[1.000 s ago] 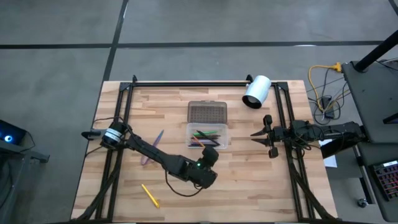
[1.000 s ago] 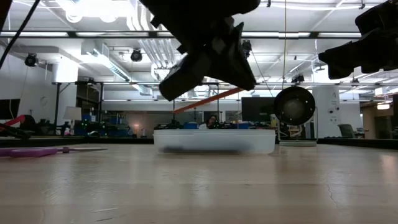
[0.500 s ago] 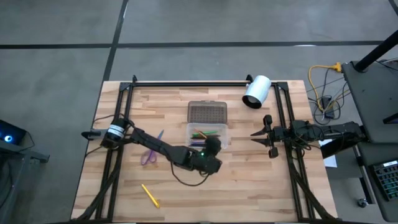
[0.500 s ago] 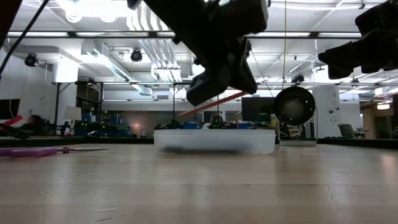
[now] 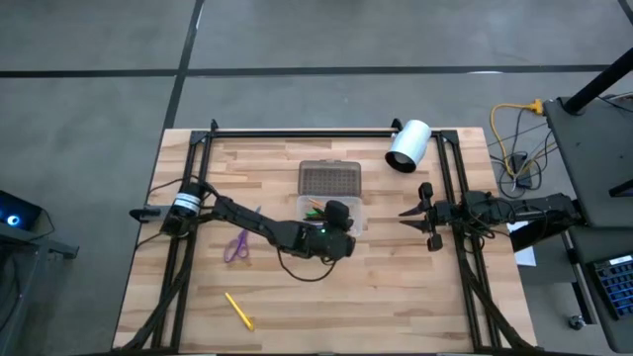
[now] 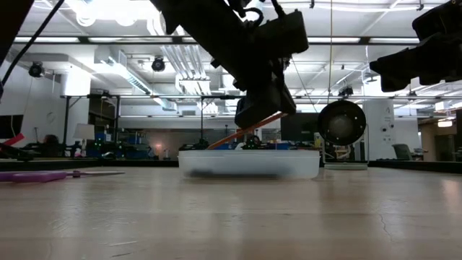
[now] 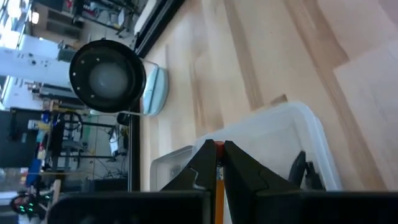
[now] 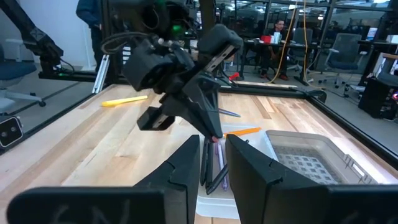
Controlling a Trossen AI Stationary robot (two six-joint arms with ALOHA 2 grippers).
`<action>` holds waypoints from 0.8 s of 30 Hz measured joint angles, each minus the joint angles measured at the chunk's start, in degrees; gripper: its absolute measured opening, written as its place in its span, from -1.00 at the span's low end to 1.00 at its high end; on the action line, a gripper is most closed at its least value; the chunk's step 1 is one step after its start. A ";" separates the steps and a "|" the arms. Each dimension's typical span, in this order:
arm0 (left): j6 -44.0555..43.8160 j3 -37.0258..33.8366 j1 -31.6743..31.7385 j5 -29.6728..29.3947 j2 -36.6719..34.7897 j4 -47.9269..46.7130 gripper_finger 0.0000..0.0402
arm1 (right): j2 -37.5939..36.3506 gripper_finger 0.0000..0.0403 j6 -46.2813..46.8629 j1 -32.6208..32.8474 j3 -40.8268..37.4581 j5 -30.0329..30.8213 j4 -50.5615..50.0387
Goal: Pick & place school supplies into a supply box
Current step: Put the orange pencil into the white and black supply box
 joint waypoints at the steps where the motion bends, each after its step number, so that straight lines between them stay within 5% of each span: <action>1: -0.74 0.06 0.07 -0.13 0.00 0.09 -1.00 | 0.02 -0.66 0.00 0.01 0.00 -0.02 0.00; 24: -5.00 -0.59 0.77 -2.87 0.02 -0.45 -0.84 | 0.02 -0.66 0.00 0.01 0.00 0.00 0.00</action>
